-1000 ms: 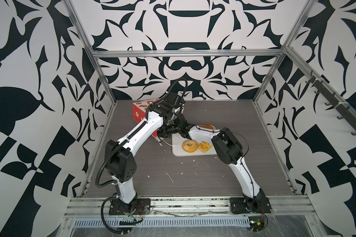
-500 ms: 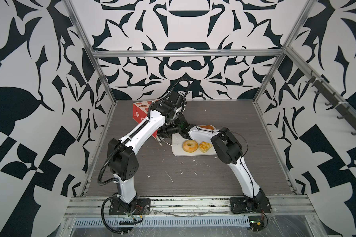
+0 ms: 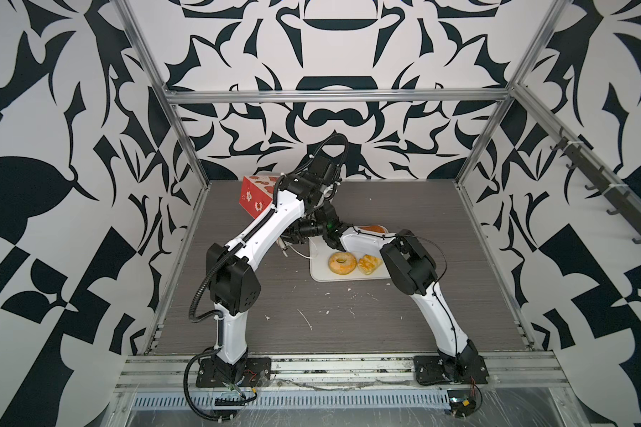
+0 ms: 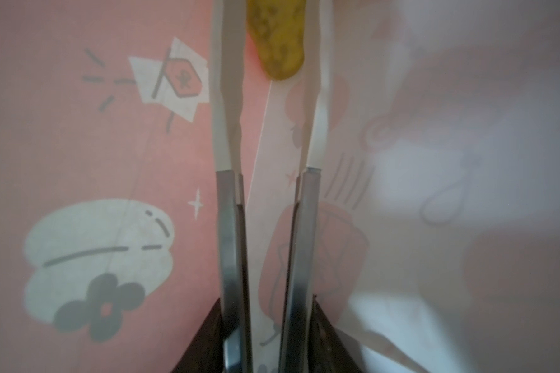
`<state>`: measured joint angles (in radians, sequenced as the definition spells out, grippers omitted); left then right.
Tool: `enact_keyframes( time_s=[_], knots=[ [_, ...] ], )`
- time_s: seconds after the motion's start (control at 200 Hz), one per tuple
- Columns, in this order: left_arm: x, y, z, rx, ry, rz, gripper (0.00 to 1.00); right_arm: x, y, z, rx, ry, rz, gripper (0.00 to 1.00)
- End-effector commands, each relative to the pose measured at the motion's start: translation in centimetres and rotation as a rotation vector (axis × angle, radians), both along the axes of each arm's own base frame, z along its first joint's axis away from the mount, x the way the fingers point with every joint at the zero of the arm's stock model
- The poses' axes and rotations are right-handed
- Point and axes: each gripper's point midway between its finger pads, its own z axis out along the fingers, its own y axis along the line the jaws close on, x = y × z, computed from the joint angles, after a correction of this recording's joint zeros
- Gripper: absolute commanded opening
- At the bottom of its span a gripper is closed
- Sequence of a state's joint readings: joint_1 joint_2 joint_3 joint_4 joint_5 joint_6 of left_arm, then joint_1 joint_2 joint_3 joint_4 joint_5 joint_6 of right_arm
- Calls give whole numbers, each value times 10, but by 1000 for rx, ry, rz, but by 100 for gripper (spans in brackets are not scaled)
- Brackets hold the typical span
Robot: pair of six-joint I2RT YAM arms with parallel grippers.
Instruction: Take the fake bread out of the paper bag
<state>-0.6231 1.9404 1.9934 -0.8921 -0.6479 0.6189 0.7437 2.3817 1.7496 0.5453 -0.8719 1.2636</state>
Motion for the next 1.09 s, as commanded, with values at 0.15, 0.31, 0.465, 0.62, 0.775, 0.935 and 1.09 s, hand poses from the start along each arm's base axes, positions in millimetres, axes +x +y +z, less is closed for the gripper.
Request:
enact_keyframes(
  time_s=[0.15, 0.31, 0.465, 0.62, 0.775, 0.935, 1.09],
  knots=[
    [-1, -5, -6, 75, 26, -34, 0, -1, 9, 67, 201, -94, 39, 39],
    [-1, -7, -5, 57, 14, -39, 0, 2, 0, 63, 181, -96, 20, 39],
    [-1, -10, -1, 20, -10, -51, 0, 3, -6, 55, 140, -108, 2, 39],
    [-2, -7, -2, 14, -23, -42, 0, 1, -9, 46, 93, -117, 0, 39],
    [-7, -7, 5, -113, -88, -38, 0, 0, -29, 7, -181, -208, -41, 39],
    [-25, 1, 15, -236, -146, -38, 0, -5, -53, -12, -358, -257, -53, 39],
    [-45, 13, 9, -291, -162, -48, 0, -14, -64, -16, -392, -250, -61, 39]
  ],
)
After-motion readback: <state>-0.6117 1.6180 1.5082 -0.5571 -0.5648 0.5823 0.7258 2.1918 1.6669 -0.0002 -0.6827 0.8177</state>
